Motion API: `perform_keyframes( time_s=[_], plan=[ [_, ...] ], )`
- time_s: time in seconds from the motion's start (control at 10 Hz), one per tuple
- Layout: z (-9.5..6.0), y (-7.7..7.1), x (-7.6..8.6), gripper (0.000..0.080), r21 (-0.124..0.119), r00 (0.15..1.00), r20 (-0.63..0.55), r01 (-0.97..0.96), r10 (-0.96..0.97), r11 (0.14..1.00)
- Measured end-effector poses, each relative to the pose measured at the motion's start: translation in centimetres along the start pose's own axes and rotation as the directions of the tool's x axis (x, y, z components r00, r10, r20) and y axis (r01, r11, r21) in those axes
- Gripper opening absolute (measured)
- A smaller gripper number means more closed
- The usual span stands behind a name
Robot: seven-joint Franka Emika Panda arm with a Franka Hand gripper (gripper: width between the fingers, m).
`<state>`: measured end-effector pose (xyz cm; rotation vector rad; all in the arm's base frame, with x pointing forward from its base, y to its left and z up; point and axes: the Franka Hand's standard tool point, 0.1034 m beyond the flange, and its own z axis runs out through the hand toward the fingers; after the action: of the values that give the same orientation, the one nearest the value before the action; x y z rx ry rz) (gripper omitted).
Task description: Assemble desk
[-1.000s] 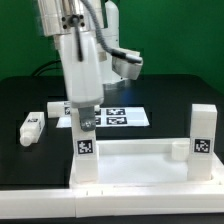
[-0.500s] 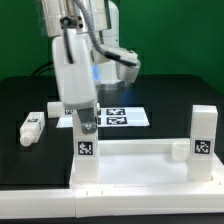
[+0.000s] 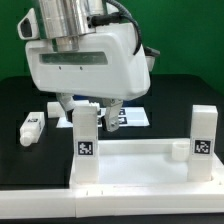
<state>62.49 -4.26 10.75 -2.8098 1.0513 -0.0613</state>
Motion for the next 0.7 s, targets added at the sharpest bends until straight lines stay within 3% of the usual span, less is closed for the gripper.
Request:
perform_keyframes(
  time_s=[0.1,0.2,0.3,0.4,0.5,0.6,0.7],
  plan=[
    [-0.23,-0.08,0.45,0.0647,-0.039,0.969,-0.031,0.245,-0.246,0.969],
    [-0.45,-0.31,0.98,0.0649,-0.061,0.892,-0.051,0.447,-0.450,0.892],
    [-0.51,-0.40,1.23,0.0649,-0.068,0.856,-0.062,0.509,-0.513,0.858],
    [-0.47,-0.37,1.22,0.0649,-0.067,0.872,-0.063,0.482,-0.485,0.874],
    [-0.46,-0.36,1.22,0.0530,-0.066,0.882,-0.064,0.463,-0.467,0.884],
    [-0.46,-0.34,1.24,0.0530,-0.067,0.881,-0.064,0.464,-0.468,0.883],
    [-0.45,-0.34,1.23,0.0335,-0.062,0.906,-0.068,0.415,-0.419,0.908]
  ],
)
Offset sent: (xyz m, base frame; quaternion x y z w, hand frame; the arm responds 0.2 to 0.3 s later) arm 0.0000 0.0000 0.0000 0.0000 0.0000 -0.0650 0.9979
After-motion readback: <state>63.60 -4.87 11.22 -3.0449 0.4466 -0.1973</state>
